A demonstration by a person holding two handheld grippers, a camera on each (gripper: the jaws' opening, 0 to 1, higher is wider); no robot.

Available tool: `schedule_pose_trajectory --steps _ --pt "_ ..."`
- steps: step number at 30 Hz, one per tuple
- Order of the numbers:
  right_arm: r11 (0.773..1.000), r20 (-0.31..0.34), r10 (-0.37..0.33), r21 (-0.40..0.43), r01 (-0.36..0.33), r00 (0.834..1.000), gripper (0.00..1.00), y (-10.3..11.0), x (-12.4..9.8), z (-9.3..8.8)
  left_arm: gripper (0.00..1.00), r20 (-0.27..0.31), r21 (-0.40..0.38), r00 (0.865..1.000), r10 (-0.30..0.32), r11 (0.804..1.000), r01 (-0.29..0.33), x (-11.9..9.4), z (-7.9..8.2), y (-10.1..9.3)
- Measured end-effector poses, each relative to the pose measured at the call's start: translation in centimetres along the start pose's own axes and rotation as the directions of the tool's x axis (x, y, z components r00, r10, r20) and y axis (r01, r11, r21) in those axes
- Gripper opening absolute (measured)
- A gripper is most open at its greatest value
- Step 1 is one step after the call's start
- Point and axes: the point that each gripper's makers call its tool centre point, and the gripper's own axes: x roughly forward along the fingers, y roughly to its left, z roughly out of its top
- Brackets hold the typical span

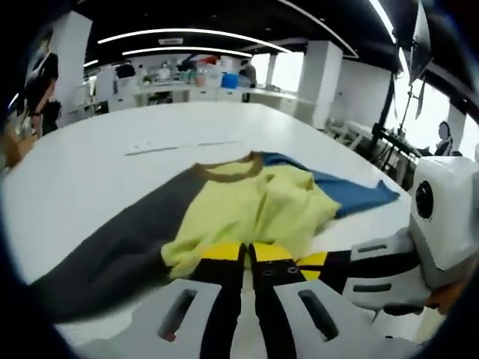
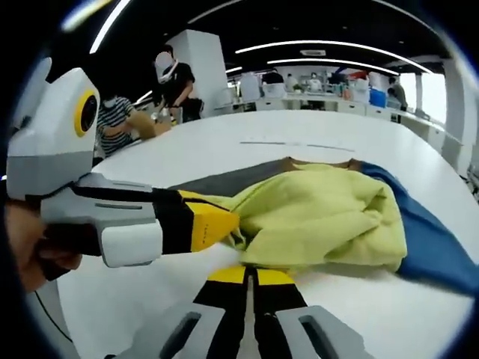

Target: Fold the garment on the visible template until the final outline fits inside the template.

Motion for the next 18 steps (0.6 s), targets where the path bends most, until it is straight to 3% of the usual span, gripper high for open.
schedule_pose_trajectory --steps 18 --pt "0.998 0.026 -0.005 -0.065 0.006 1.0 0.0 -1.6 -4.0 1.3 0.0 0.041 0.037 0.998 -0.037 0.999 0.036 -2.5 2.1 -0.5"
